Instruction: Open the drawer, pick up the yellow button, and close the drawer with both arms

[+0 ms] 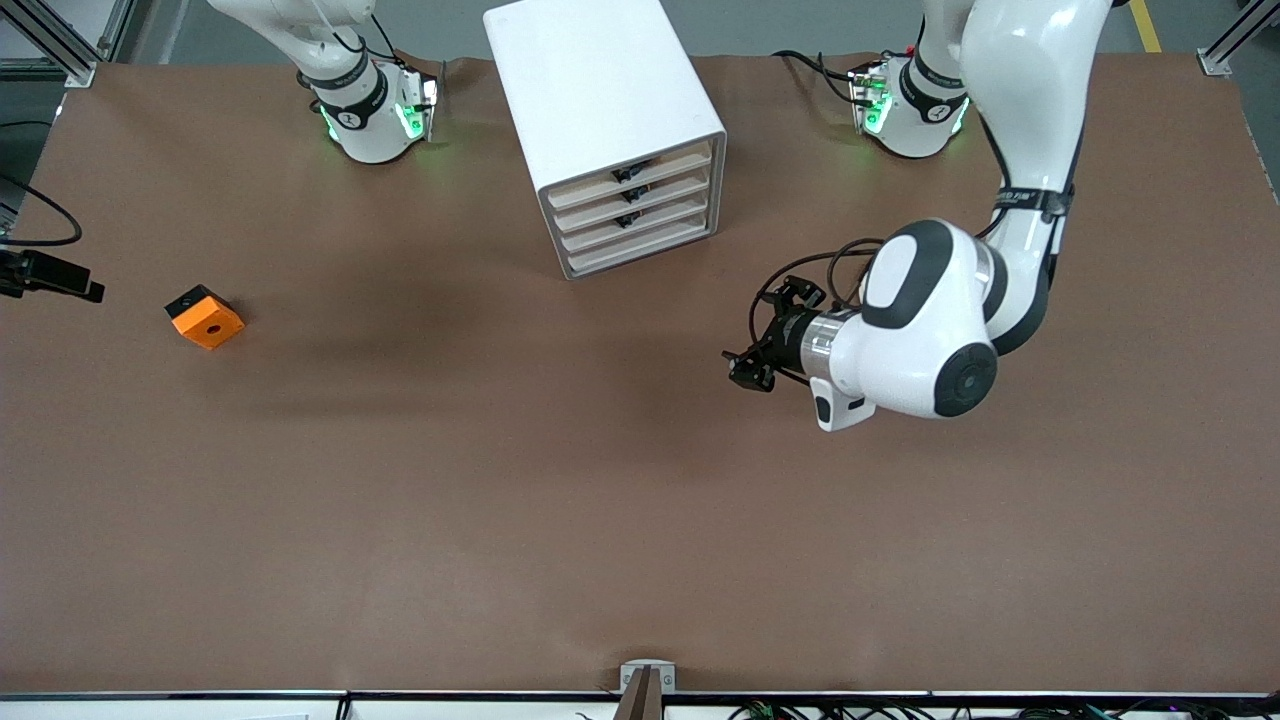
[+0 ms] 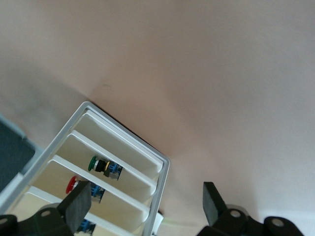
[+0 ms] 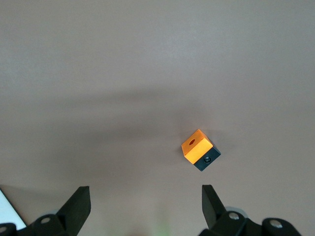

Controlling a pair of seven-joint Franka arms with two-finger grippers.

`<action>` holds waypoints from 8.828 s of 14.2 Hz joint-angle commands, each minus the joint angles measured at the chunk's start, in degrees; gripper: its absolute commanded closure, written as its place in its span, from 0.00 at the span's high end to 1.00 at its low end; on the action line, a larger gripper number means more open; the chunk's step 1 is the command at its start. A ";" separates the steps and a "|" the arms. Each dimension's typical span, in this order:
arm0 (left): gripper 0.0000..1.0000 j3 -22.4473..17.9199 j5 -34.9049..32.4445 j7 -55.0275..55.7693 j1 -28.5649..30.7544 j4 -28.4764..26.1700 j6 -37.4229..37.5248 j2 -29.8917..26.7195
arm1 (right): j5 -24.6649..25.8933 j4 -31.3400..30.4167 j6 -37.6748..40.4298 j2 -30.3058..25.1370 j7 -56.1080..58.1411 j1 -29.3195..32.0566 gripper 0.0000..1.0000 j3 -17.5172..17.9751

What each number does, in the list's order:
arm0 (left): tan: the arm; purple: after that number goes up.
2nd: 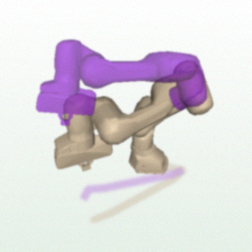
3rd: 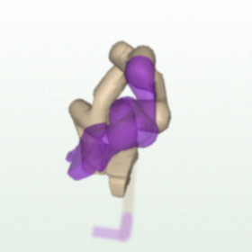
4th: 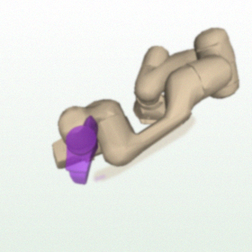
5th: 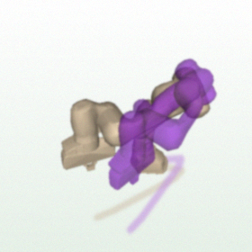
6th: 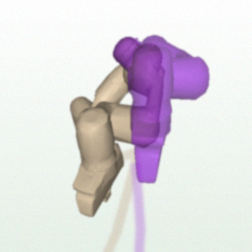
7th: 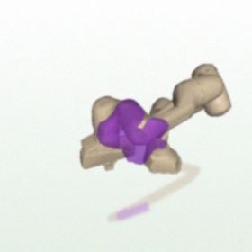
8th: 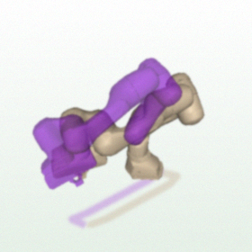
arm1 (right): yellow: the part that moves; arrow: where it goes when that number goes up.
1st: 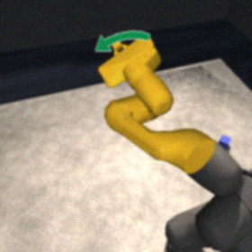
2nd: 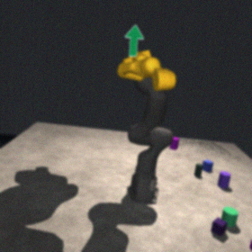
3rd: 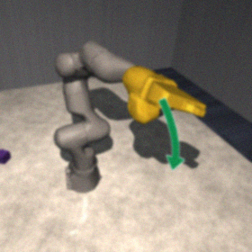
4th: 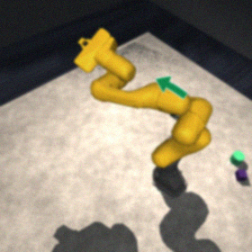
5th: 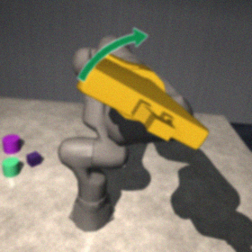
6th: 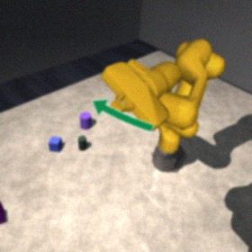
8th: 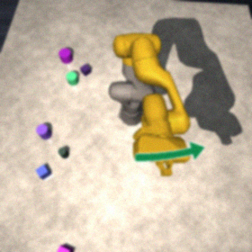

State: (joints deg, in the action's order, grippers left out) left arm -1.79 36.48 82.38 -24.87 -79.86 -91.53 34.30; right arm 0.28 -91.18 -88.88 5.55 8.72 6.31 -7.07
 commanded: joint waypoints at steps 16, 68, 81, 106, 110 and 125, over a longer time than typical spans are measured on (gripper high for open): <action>0.63 2.13 15.11 39.61 -0.36 -0.55 23.24 9.99 | -3.16 1.26 1.52 0.33 -6.69 -0.42 1.00 1.09; 0.50 9.88 16.60 42.07 9.05 -9.79 20.08 5.77 | -4.67 2.93 -9.29 9.21 -96.67 -51.73 1.00 1.18; 1.00 9.79 4.58 22.15 9.05 -0.56 19.90 5.25 | -4.23 9.78 -15.88 19.04 -112.34 -62.82 1.00 1.09; 1.00 8.12 -25.76 -41.24 11.25 4.89 -16.31 1.65 | -4.67 11.28 -12.54 22.31 -102.85 -63.96 1.00 1.27; 1.00 8.73 -26.55 -41.34 10.72 4.37 -16.40 -0.63 | -4.67 11.28 -12.72 22.31 -102.76 -64.31 1.00 1.18; 1.00 11.11 -28.03 -41.34 10.89 1.37 -16.57 -4.68 | -4.76 11.28 -13.16 23.45 -103.20 -64.76 0.83 1.18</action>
State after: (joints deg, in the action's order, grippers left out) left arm 9.00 10.56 41.68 -14.23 -76.67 -107.38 31.26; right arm -3.90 -80.74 -102.25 28.67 -94.82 -57.88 -5.38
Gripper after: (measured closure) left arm 0.000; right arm 0.123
